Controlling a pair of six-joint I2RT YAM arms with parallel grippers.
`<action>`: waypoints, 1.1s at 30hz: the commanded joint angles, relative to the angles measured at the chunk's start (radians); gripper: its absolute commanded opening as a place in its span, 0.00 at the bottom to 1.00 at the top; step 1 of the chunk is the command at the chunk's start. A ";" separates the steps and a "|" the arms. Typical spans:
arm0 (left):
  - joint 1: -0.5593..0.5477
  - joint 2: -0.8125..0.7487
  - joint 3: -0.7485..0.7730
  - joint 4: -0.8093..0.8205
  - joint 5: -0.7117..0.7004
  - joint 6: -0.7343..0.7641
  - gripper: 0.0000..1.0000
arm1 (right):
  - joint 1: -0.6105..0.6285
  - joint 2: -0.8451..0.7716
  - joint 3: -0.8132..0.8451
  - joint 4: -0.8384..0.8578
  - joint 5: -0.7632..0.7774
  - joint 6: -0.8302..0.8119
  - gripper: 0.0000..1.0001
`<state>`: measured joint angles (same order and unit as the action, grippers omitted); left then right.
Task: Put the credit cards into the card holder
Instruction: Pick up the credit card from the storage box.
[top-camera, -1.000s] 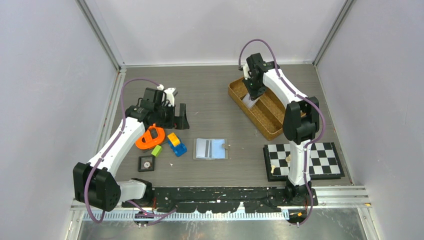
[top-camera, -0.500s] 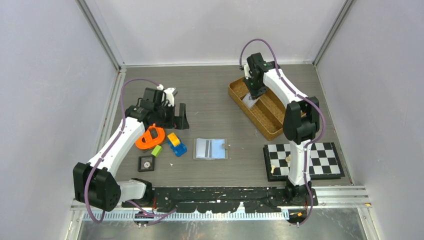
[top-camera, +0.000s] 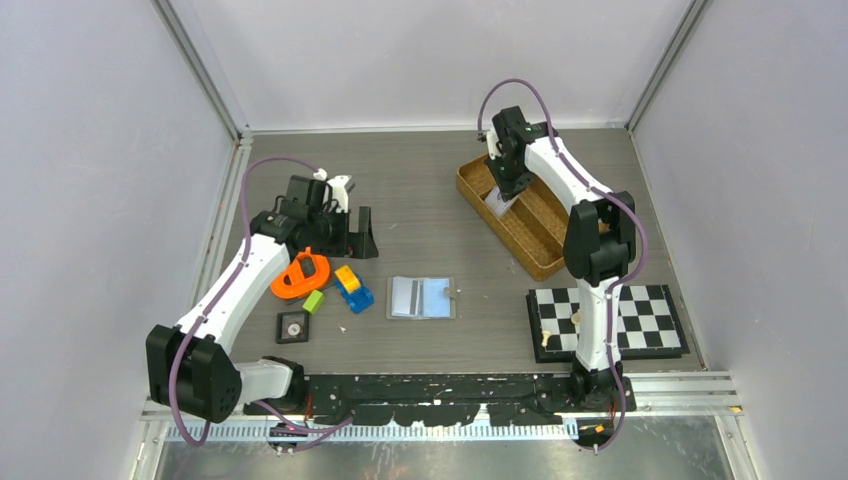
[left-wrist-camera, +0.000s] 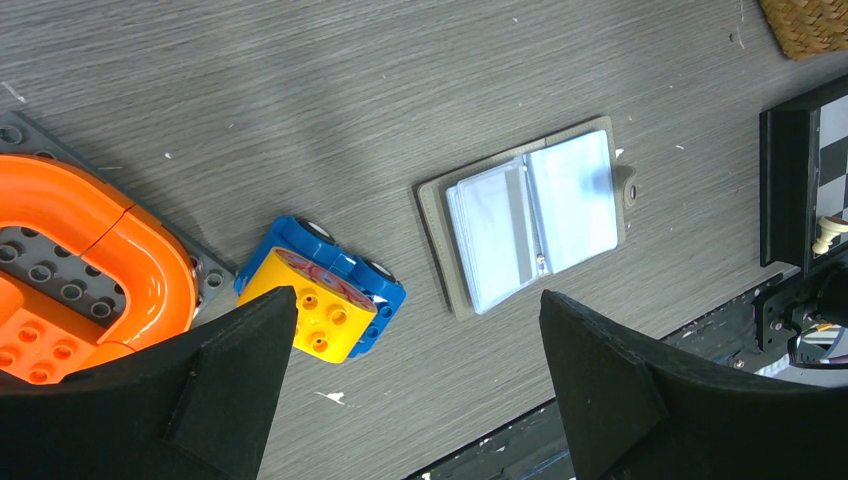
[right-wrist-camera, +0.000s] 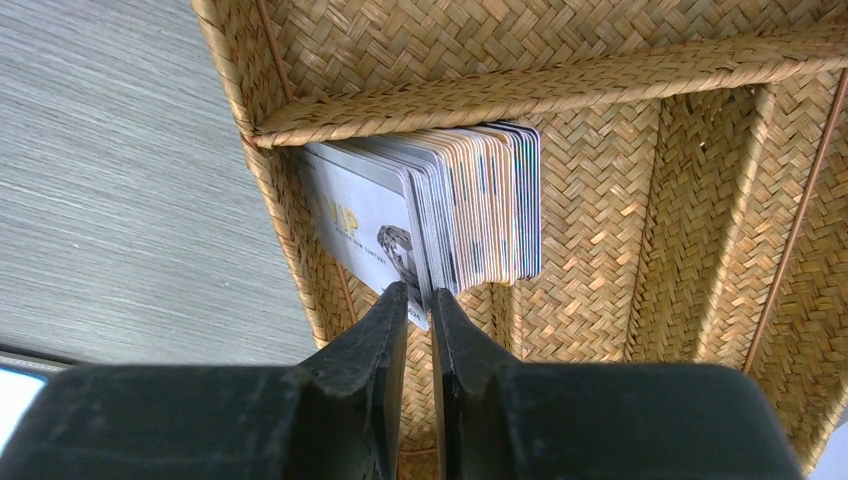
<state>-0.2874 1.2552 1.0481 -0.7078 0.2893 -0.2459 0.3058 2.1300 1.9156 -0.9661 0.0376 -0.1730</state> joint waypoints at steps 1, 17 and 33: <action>0.005 -0.001 -0.003 0.023 0.021 0.013 0.94 | 0.009 -0.009 0.052 -0.014 -0.017 0.015 0.20; 0.005 0.007 -0.003 0.022 0.034 0.007 0.94 | 0.070 -0.007 0.067 -0.031 0.047 0.019 0.20; 0.005 0.000 -0.003 0.023 0.041 0.002 0.94 | 0.118 0.034 0.095 -0.040 0.070 0.042 0.05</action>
<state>-0.2874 1.2659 1.0481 -0.7078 0.3107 -0.2501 0.4164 2.1582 1.9713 -1.0019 0.0956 -0.1539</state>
